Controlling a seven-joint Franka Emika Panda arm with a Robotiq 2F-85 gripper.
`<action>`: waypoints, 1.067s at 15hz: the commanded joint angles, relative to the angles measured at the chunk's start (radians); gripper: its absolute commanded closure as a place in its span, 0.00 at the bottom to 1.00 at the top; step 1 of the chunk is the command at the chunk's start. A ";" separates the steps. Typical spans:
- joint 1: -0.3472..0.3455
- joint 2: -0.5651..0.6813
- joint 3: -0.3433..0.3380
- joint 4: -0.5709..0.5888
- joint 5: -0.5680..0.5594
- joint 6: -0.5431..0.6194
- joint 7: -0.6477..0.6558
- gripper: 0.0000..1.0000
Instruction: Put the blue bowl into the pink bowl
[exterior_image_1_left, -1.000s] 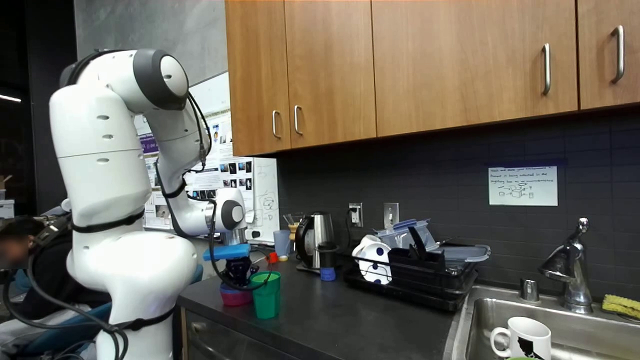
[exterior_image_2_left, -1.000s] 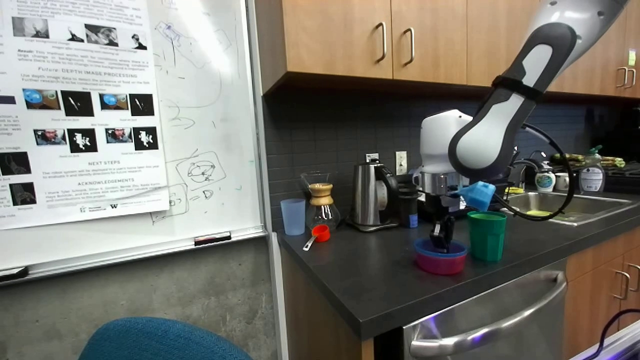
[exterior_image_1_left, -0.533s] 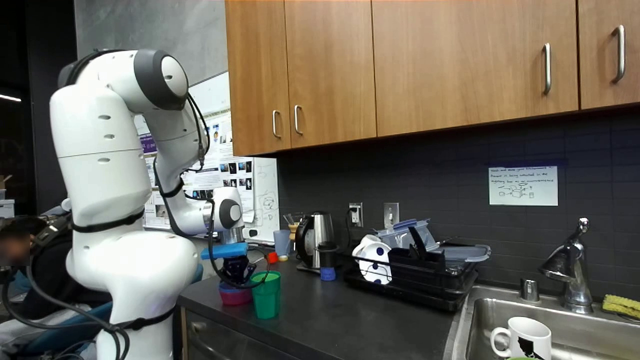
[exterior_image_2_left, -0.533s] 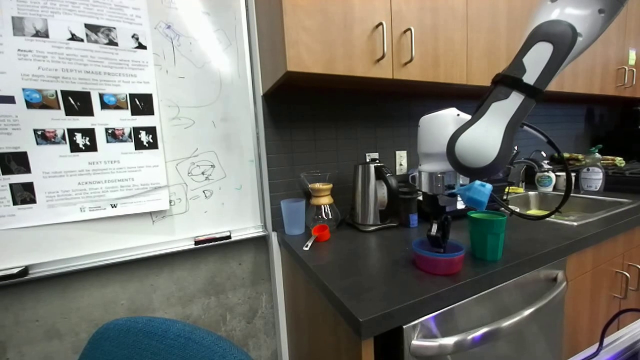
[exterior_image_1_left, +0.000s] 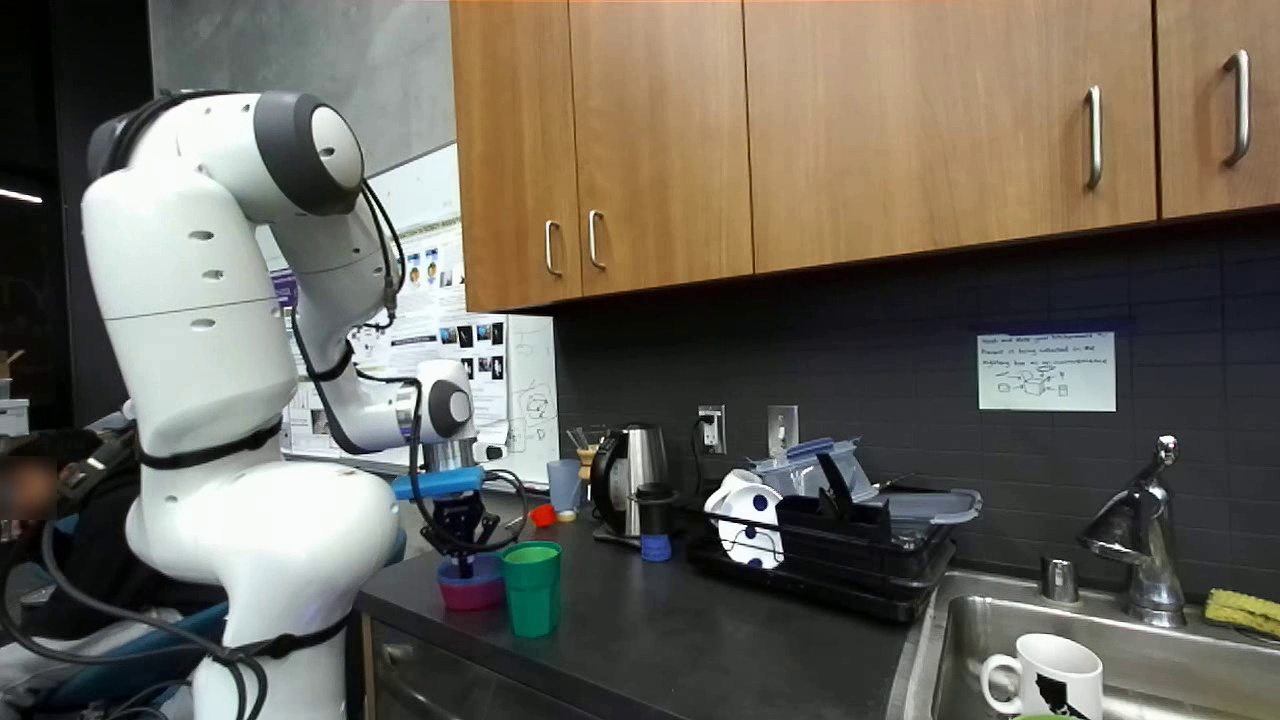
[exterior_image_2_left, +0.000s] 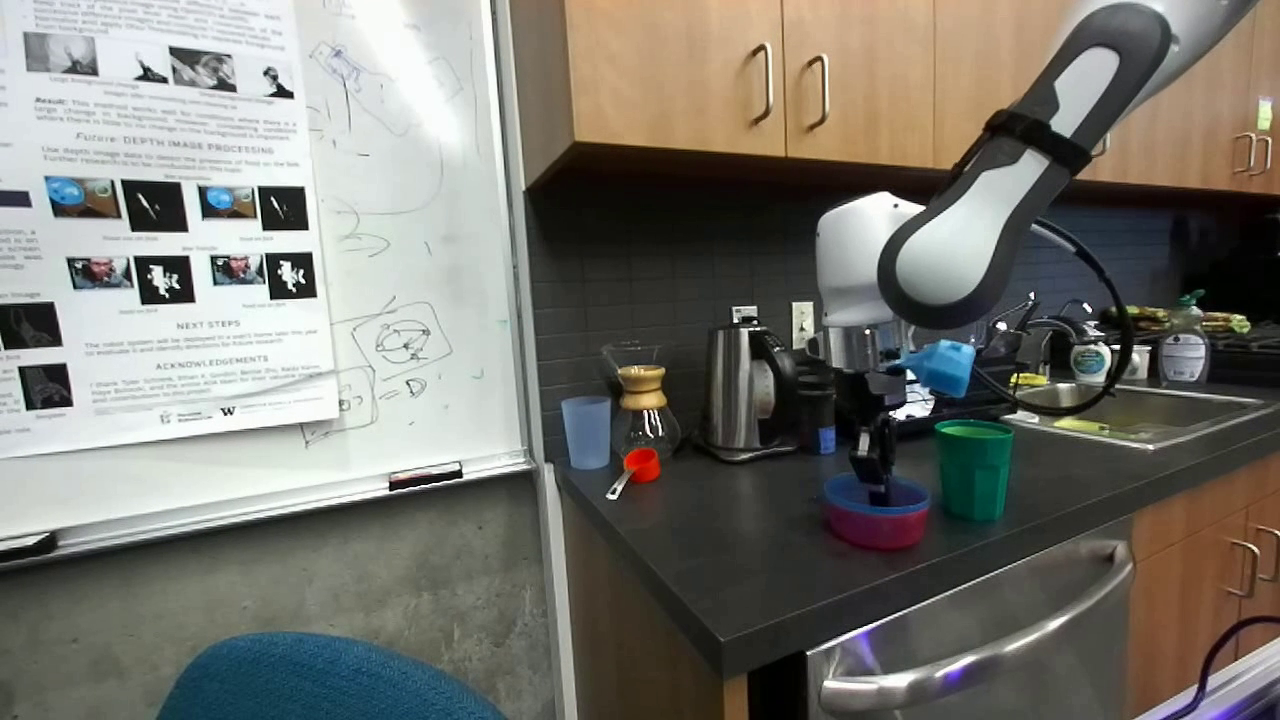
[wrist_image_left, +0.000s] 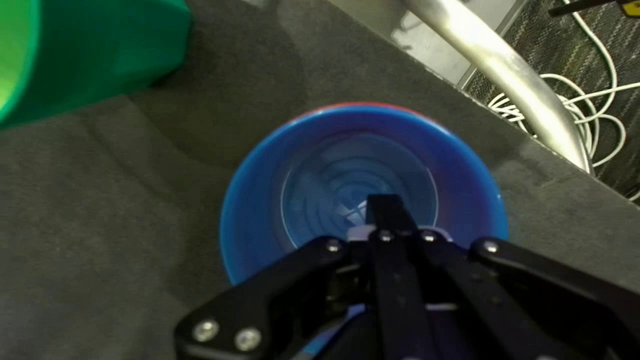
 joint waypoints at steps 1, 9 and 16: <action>0.026 -0.072 -0.003 0.017 0.050 -0.101 -0.055 1.00; 0.063 -0.187 -0.003 0.059 0.139 -0.308 -0.092 1.00; 0.077 -0.344 -0.026 -0.024 0.183 -0.413 -0.096 1.00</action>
